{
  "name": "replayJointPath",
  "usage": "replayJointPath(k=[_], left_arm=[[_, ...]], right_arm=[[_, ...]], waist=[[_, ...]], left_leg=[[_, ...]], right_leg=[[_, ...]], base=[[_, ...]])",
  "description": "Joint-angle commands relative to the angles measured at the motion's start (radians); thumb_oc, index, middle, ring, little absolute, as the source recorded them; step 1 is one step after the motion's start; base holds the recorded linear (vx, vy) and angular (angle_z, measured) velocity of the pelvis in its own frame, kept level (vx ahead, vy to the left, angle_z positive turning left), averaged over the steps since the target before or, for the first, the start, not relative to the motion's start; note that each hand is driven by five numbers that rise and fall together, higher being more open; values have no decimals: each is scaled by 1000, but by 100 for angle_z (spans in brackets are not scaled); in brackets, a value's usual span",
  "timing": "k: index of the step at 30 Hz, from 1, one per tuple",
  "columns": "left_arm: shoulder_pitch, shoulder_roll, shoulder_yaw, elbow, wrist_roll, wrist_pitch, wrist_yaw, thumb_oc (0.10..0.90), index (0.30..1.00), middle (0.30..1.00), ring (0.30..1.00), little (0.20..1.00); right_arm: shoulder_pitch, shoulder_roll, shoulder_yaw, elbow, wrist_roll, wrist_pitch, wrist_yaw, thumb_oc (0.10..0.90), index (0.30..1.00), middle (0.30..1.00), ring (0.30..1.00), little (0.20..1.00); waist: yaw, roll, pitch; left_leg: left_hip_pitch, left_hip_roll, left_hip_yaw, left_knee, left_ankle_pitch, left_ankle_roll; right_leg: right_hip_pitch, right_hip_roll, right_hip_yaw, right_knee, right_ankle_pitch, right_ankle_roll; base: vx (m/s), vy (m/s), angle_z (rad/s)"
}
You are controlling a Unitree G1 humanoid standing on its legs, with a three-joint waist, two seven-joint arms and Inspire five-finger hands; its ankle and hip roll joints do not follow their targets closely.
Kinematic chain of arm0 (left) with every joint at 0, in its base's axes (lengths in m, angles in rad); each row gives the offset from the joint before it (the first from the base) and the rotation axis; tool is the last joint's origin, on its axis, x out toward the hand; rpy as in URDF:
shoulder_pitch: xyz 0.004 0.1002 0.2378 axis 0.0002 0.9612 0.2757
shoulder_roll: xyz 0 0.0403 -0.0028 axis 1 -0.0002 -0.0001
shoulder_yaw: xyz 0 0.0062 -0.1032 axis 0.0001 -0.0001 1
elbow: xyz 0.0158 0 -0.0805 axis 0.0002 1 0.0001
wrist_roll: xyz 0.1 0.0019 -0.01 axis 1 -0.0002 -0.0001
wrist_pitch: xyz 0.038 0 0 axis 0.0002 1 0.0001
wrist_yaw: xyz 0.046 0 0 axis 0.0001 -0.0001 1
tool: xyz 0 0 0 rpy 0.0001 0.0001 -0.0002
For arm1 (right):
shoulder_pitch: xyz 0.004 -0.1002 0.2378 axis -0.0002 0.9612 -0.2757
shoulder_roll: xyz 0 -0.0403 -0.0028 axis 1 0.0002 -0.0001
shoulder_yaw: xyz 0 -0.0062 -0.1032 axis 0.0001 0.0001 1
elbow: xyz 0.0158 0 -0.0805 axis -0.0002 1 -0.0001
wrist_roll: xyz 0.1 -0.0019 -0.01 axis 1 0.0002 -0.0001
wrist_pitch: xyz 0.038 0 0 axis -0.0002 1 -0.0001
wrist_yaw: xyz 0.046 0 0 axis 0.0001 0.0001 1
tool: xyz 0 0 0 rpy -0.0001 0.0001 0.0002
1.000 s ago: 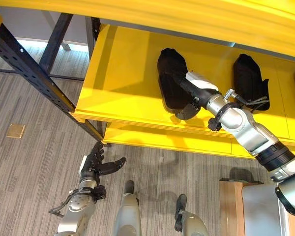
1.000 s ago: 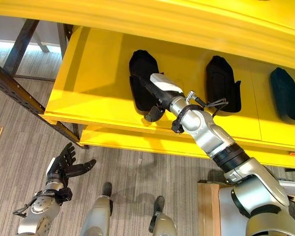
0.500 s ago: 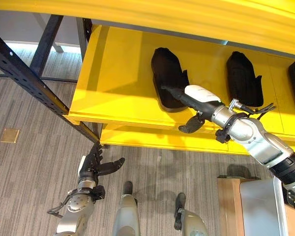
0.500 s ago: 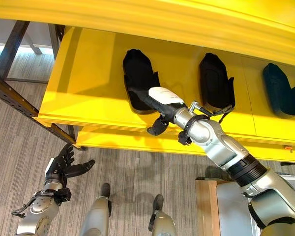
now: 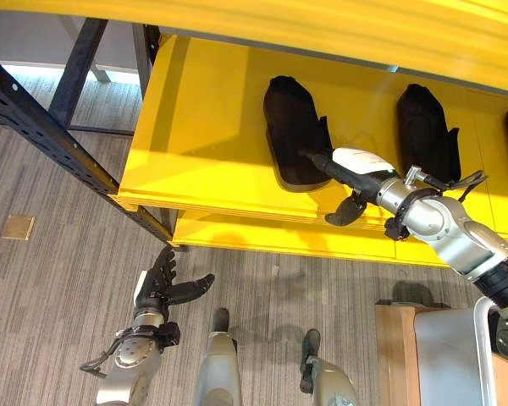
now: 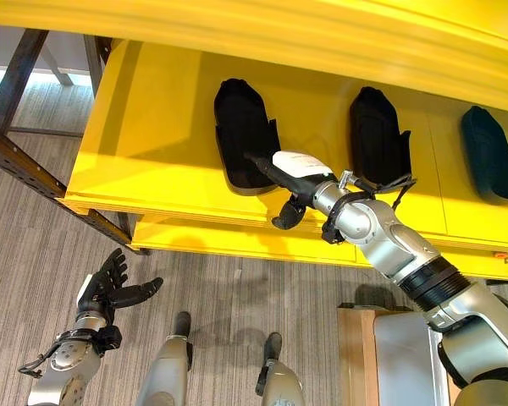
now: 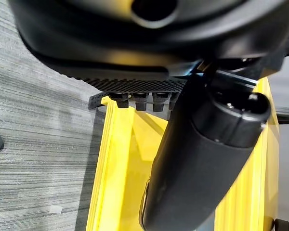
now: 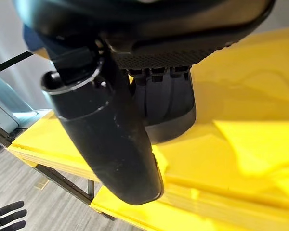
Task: Move parts from the plastic box to the shelf.
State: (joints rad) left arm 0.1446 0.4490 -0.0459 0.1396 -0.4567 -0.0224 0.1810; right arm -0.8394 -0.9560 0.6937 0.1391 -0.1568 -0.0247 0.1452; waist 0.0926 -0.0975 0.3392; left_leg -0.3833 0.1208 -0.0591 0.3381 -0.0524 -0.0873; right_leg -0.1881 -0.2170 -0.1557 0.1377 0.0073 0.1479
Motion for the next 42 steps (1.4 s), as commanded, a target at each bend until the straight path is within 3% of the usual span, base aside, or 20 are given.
replayJointPath(k=[1,18,42], left_arm=[[24,60,21,-119,8,-82,-15,900,1000,1000,1000,1000],[28,64,27,-141,-27,-94,-36,900,1000,1000,1000,1000],[30,77,36,-148,-49,-110,-30,900,1000,1000,1000,1000]], right_arm=[[-162,-76,2,-20,-8,-47,-35,900,1000,1000,1000,1000],[-390,-183,218,-85,60,-88,34,900,1000,1000,1000,1000],[-524,-167,317,63,-11,-83,4,900,1000,1000,1000,1000]], waist=[[25,-6,-66],[45,5,-49],[60,48,-8]], left_leg=[[-3,108,-35,0,-12,-61],[-28,108,-49,-36,22,-71],[-66,93,-61,-75,67,-78]], right_leg=[[-4,-103,-9,61,-13,55],[-35,-106,-29,76,-16,53],[-94,-109,-29,109,-22,46]], base=[[0,0,0],[0,-6,3],[-5,-2,3]])
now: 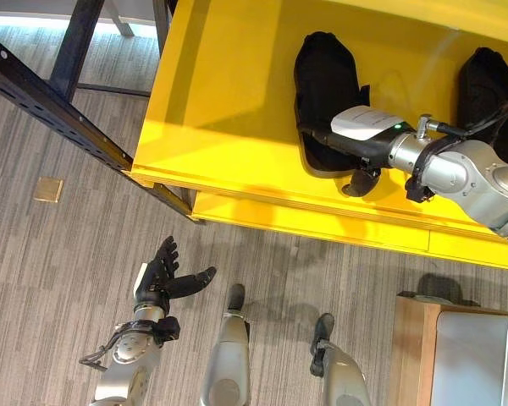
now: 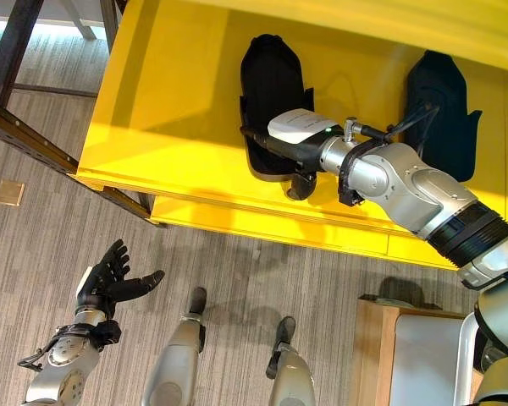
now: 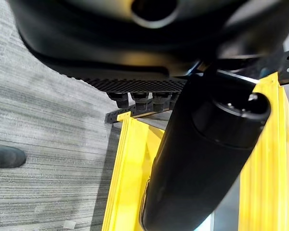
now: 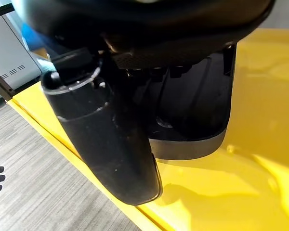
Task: Move parts from the plastic box to the shelf.
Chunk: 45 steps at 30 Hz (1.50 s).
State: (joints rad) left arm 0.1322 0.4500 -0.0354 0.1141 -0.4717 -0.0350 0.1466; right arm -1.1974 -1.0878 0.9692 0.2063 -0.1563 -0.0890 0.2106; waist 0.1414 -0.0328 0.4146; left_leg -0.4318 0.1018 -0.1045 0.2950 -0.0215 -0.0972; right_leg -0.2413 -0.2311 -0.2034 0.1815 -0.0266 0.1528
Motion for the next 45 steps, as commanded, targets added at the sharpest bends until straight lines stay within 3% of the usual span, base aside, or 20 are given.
replayJointPath(k=[1,18,45], left_arm=[[44,77,27,-122,-34,-98,3,900,1000,1000,1000,1000],[42,87,33,-108,-61,-112,0,900,1000,1000,1000,1000],[5,77,5,-93,-90,-134,12,900,1000,1000,1000,1000]], right_arm=[[-176,-36,47,4,-14,-18,-64,900,1000,1000,1000,1000],[-234,-2,54,181,1,3,-97,900,1000,1000,1000,1000],[-197,130,-94,534,62,58,-182,900,1000,1000,1000,1000]], waist=[[12,-15,-82],[27,10,-65],[35,36,-32]], left_leg=[[-19,113,-15,-32,38,-68],[-31,115,-16,-59,59,-71],[-58,99,-19,-51,63,-63]], right_leg=[[-43,-95,19,67,11,41],[-82,-92,17,100,-4,37],[-119,-96,30,118,1,33]], base=[[0,0,0],[0,0,0],[0,0,0]])
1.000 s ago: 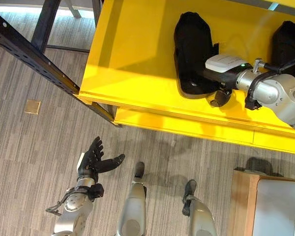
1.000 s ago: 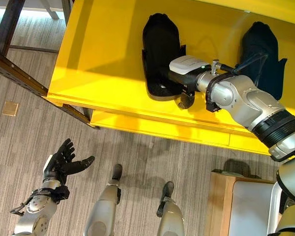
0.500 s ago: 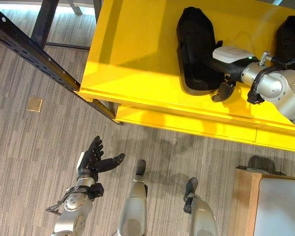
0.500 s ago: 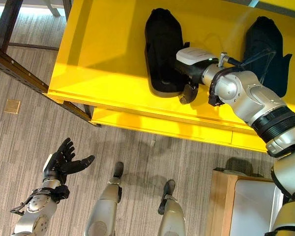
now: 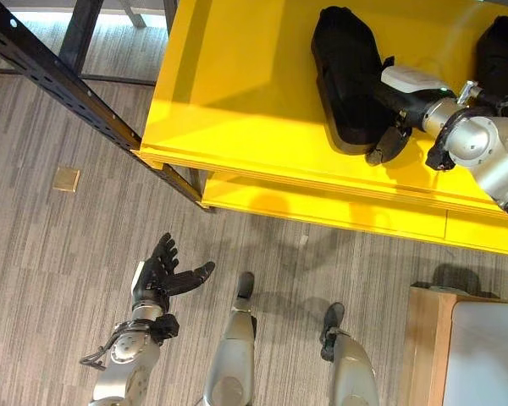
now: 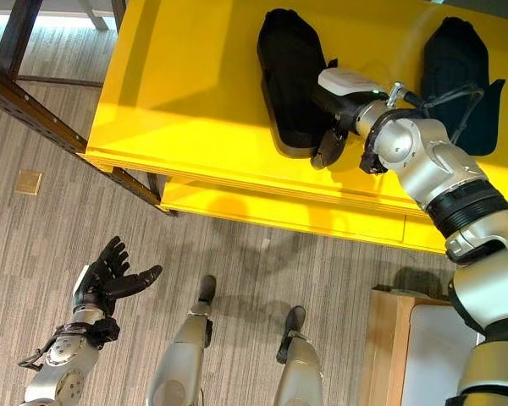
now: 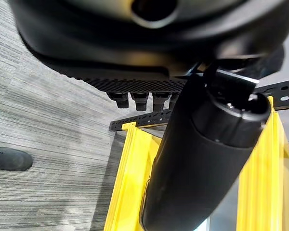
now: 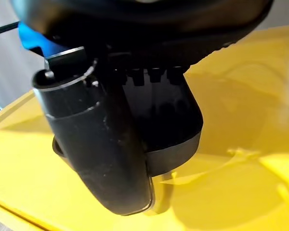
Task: Move parts from the plastic box to the shelf.
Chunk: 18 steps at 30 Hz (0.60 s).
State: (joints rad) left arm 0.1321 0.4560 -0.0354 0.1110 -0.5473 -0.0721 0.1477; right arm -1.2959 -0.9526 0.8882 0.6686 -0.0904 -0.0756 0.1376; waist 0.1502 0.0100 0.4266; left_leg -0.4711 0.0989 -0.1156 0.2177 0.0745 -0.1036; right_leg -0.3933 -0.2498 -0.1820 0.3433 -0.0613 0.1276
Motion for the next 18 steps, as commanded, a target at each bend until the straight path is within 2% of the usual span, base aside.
replayJointPath(k=[1,10,18], left_arm=[[5,71,4,-90,-15,-98,12,900,1000,1000,1000,1000],[-1,71,-1,-86,-11,-102,14,900,1000,1000,1000,1000],[-2,70,-2,-87,-13,-105,17,900,1000,1000,1000,1000]], right_arm=[[-97,-1,-20,82,-2,46,-114,900,1000,1000,1000,1000],[-86,24,-44,141,11,51,-124,900,1000,1000,1000,1000],[-60,41,-115,191,63,55,-160,900,1000,1000,1000,1000]], waist=[[25,-6,-43],[24,-2,-39],[23,1,-37]], left_leg=[[-19,102,-7,27,-33,-56],[-25,97,-7,32,-34,-54],[-28,96,-6,36,-36,-52]], right_leg=[[32,-78,9,-43,35,57],[27,-77,15,-42,36,56],[24,-77,17,-47,41,57]], base=[[0,0,0],[0,0,0],[0,0,0]])
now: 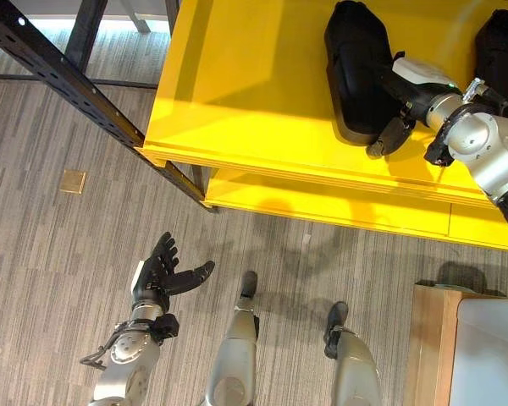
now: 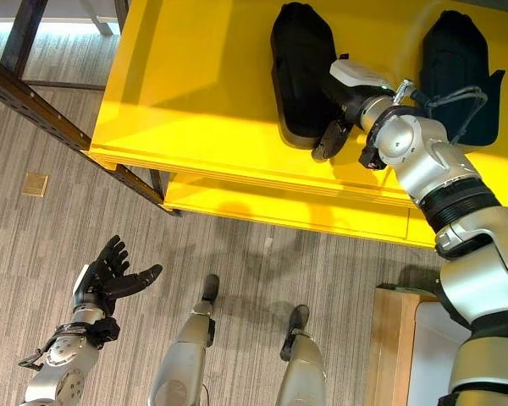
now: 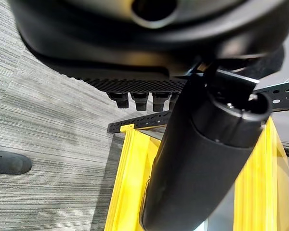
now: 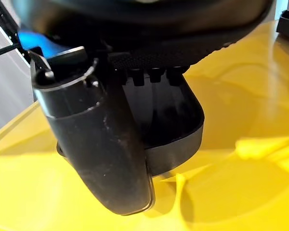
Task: Move parts from the plastic box to the shelf.
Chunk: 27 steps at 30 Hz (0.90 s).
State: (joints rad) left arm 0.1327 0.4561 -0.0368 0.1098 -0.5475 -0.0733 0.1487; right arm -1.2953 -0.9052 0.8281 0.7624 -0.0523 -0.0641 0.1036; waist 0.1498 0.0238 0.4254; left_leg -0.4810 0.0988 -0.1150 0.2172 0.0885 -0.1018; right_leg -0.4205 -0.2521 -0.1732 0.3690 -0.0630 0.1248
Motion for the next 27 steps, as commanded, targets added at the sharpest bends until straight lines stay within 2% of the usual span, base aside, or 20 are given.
replayJointPath(k=[1,15,27], left_arm=[[-3,70,-1,-85,-13,-104,16,900,1000,1000,1000,1000],[-5,76,-2,-79,-19,-108,18,900,1000,1000,1000,1000],[-2,94,4,-88,-27,-114,27,900,1000,1000,1000,1000]], right_arm=[[-58,-5,-59,102,30,42,-128,900,1000,1000,1000,1000],[-84,19,-84,129,74,37,-156,900,1000,1000,1000,1000],[-142,41,-66,151,96,39,-169,900,1000,1000,1000,1000]], waist=[[23,-12,-36],[29,-13,-40],[56,-21,-43]], left_leg=[[-18,96,-7,36,-50,-53],[-29,89,-7,45,-53,-51],[-48,75,-26,49,-55,-46]], right_leg=[[50,-75,8,-73,43,60],[52,-76,7,-72,44,60],[58,-81,-10,-75,43,62]], base=[[0,0,0],[0,0,0],[19,6,2]])
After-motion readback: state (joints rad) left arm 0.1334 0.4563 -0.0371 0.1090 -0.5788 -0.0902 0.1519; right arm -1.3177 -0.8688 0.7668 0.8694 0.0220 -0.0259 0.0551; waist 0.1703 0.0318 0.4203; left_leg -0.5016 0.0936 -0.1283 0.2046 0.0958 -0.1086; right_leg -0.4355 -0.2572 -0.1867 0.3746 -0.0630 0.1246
